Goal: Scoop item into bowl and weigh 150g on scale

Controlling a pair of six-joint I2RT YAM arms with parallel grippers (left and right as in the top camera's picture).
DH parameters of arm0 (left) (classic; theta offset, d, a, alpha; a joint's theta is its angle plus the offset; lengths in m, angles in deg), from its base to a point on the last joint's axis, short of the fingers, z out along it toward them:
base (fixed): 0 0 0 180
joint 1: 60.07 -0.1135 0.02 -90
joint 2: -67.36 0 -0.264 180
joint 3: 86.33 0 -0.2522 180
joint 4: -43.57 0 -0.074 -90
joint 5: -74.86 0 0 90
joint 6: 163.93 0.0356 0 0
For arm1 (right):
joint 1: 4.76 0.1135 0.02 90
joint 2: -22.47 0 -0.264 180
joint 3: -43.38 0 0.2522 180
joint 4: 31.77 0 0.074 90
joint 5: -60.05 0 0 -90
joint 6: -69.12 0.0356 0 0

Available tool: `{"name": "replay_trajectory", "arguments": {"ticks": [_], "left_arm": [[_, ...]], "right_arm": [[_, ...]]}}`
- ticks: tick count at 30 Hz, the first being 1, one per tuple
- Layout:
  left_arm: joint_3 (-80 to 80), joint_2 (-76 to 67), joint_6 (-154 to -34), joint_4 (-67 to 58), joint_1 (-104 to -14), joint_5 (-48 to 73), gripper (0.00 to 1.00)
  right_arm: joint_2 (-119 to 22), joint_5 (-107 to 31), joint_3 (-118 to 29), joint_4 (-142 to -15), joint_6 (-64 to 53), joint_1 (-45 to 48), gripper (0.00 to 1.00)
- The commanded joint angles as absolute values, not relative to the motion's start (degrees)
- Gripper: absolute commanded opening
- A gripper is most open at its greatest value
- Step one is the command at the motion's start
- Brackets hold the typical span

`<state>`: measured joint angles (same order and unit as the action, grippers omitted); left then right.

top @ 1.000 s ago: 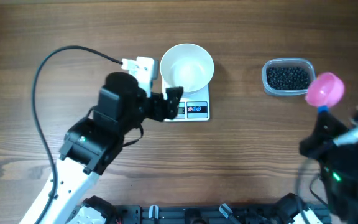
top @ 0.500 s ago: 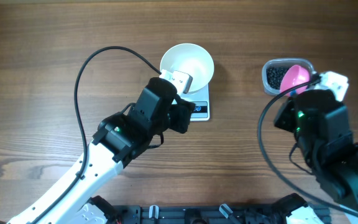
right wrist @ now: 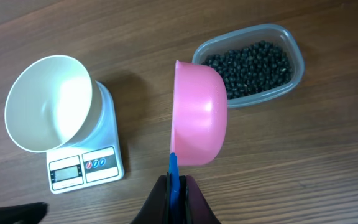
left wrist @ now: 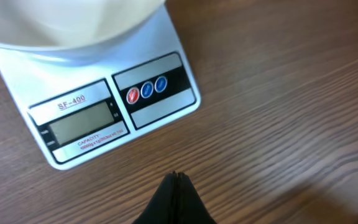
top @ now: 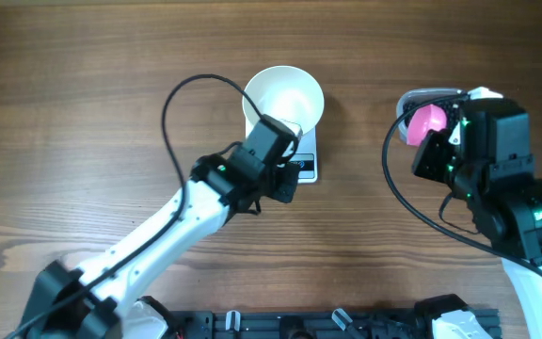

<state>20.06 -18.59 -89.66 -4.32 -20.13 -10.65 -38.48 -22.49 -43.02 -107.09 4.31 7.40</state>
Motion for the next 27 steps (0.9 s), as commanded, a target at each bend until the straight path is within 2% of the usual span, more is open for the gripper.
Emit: {"name": "replay_trajectory", "arguments": {"ticks": [1,8,27], "left_arm": [[19.25,-22.85,-89.77,-2.70,-19.78,-15.61,0.04],[19.25,-29.25,-89.77,3.31,-19.78,-16.53,0.04],[19.25,-34.83,-89.75,11.68,-19.78,-19.76,0.04]], "right_arm": [[-38.61,-23.65,-43.89,-106.57,3.31,7.16,0.04],[-38.61,-23.62,-43.89,-105.98,3.28,7.16,0.04],[-38.61,-23.62,-43.89,-104.69,3.31,7.16,0.04]]}}
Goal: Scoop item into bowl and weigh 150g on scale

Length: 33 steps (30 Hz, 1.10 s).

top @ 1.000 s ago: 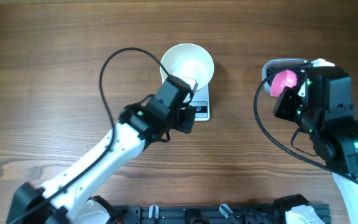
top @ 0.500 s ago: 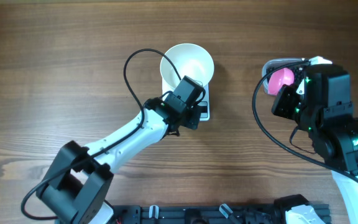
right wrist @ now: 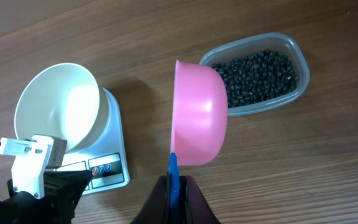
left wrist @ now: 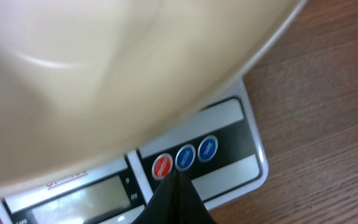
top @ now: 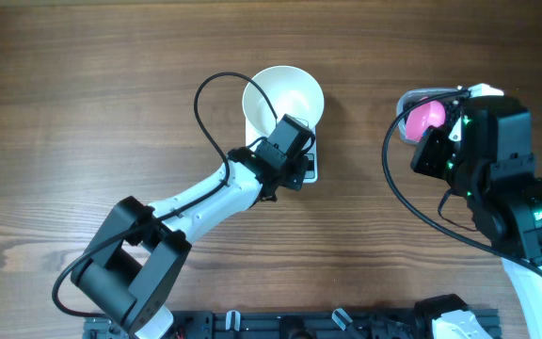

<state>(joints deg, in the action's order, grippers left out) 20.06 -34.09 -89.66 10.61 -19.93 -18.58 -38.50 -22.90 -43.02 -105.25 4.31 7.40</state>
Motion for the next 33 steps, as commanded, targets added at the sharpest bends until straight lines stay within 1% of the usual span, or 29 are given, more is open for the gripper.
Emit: {"name": "replay_trajectory", "arguments": {"ticks": [1,9,33], "left_arm": [[19.25,-34.89,-89.75,11.86,-19.78,-19.76,0.04],[19.25,-37.78,-89.75,12.71,-19.78,-19.78,0.04],[19.25,-39.64,-89.75,13.93,-19.78,-21.07,0.04]], "right_arm": [[-38.61,-23.60,-43.89,-104.66,3.31,7.16,0.04],[-38.61,-23.62,-43.89,-104.45,3.31,7.16,0.04],[-38.61,-23.62,-43.89,-103.18,3.28,7.16,0.04]]}}
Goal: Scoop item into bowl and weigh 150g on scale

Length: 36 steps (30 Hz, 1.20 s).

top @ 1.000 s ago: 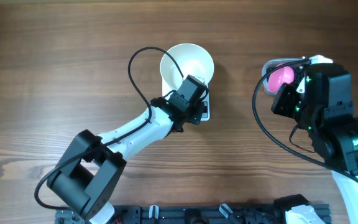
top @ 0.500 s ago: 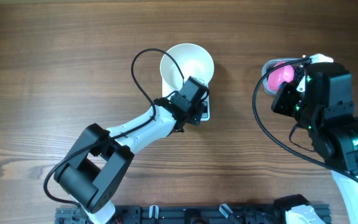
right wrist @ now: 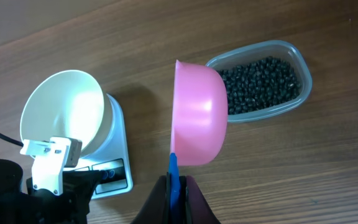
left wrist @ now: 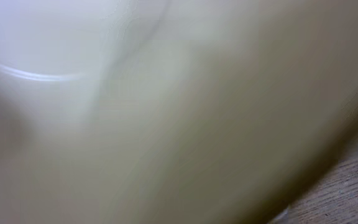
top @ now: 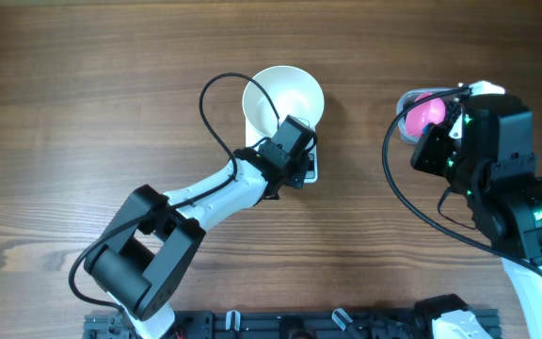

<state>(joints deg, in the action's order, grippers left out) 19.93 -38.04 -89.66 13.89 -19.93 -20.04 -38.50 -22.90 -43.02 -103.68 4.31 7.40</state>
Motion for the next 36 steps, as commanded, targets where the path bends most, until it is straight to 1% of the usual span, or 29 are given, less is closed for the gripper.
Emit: {"name": "replay_trajectory", "arguments": {"ticks": [1,26,29,36], "left_arm": [[19.27,-39.70,-89.75,13.93,-19.78,-21.07,0.04],[19.25,-40.66,-89.75,9.39,-19.64,-20.98,0.04],[19.12,-37.15,-89.75,8.71,-19.10,-20.98,0.04],[19.12,-18.61,-89.51,6.35,-18.07,-21.05,0.05]], "right_arm": [[-38.61,-23.62,-43.89,-103.16,3.31,7.16,0.04],[-38.61,-23.62,-43.89,-103.16,3.31,7.16,0.04],[-38.61,-23.62,-43.89,-103.13,3.41,7.16,0.04],[-38.61,-23.62,-43.89,-102.44,3.50,7.16,0.04]]}}
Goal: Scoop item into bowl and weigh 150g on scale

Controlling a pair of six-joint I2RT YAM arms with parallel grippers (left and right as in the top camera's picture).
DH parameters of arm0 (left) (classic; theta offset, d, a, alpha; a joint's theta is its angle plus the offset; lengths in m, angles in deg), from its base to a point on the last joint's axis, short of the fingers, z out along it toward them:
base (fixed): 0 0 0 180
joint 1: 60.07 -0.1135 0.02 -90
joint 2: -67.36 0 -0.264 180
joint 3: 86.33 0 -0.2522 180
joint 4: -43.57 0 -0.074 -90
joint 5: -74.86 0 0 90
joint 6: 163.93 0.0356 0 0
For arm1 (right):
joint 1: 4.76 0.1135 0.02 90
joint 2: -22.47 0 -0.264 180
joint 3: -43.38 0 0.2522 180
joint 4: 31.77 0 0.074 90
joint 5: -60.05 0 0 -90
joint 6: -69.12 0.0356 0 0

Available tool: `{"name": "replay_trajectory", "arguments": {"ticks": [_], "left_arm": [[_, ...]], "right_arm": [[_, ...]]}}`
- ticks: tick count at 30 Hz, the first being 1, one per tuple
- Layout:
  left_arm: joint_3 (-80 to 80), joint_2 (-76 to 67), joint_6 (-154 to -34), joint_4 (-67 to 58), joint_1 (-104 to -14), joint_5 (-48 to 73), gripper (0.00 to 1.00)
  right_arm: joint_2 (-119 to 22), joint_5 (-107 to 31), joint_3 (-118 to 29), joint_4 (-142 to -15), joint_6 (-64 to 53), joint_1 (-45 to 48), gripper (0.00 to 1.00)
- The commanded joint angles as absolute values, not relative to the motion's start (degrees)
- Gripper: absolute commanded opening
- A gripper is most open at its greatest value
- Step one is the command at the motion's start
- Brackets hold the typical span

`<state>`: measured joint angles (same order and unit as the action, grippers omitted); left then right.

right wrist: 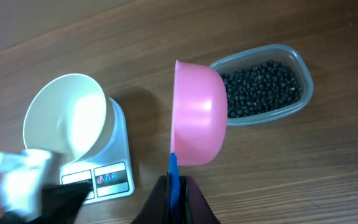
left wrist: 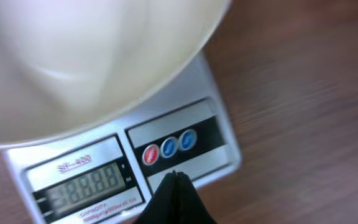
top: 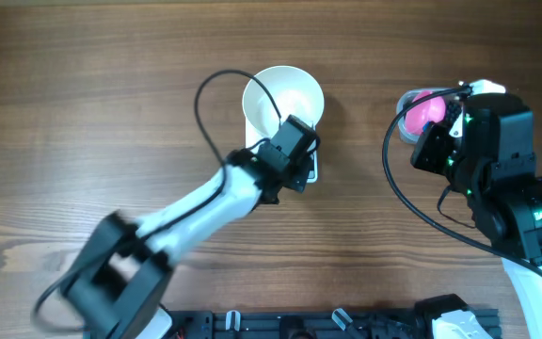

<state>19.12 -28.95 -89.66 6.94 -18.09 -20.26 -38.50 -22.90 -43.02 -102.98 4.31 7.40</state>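
A white bowl point(top: 283, 97) stands empty on a small white scale point(left wrist: 191, 124). The scale's display point(left wrist: 86, 185) is lit with digits. My left gripper point(left wrist: 175, 176) is shut with nothing in it, its tip over the scale's front edge just below the red button point(left wrist: 150, 155). My right gripper point(right wrist: 178, 179) is shut on the blue handle of a pink scoop point(right wrist: 197, 115), held tilted on its side above the table. Behind the scoop lies a clear container of black beans point(right wrist: 263, 87), to the right of the scale.
Everything sits on a wooden table point(top: 83, 94). The left arm's black cable point(top: 205, 104) loops up beside the bowl. A black rack point(top: 299, 325) runs along the table's near edge.
My left gripper was pressed in so close that the bowl filled its view. Now it has drawn back to the scale's front edge. The display is now lit. The right gripper holds the scoop as before.
My shut left gripper was first short of the scale, whose display was blank. Then its tip was at the red button, then closer still under the bowl. Now it is back and the display shows digits. The right gripper kept the pink scoop near the beans throughout.
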Motion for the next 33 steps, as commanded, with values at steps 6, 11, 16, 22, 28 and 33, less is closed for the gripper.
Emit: {"name": "replay_trajectory", "arguments": {"ticks": [6,11,16,22,28,33], "left_arm": [[19.12,-2.59,-89.07,2.50,-25.48,-21.05,0.61],[19.14,5.48,-89.11,-5.17,-34.31,-21.07,1.00],[19.14,6.94,-91.82,-15.88,-38.99,-19.67,1.00],[14.35,6.70,-65.62,-20.38,-39.93,-12.39,1.00],[-5.27,4.95,-50.62,-35.31,-48.78,3.06,1.00],[-7.26,4.32,-44.18,-43.85,-51.99,4.30,1.00]], "right_arm": [[-38.61,-23.62,-43.89,-101.95,3.24,7.16,0.04],[-38.61,-23.62,-43.89,-101.43,3.20,7.16,0.04],[-38.61,-23.65,-43.89,-99.68,3.28,7.16,0.04],[-38.61,-23.65,-43.89,-98.59,3.11,7.16,0.04],[-38.61,-23.67,-43.89,-98.87,3.15,7.16,0.04],[-38.61,-23.67,-43.87,-98.89,3.13,7.16,0.04]]}}
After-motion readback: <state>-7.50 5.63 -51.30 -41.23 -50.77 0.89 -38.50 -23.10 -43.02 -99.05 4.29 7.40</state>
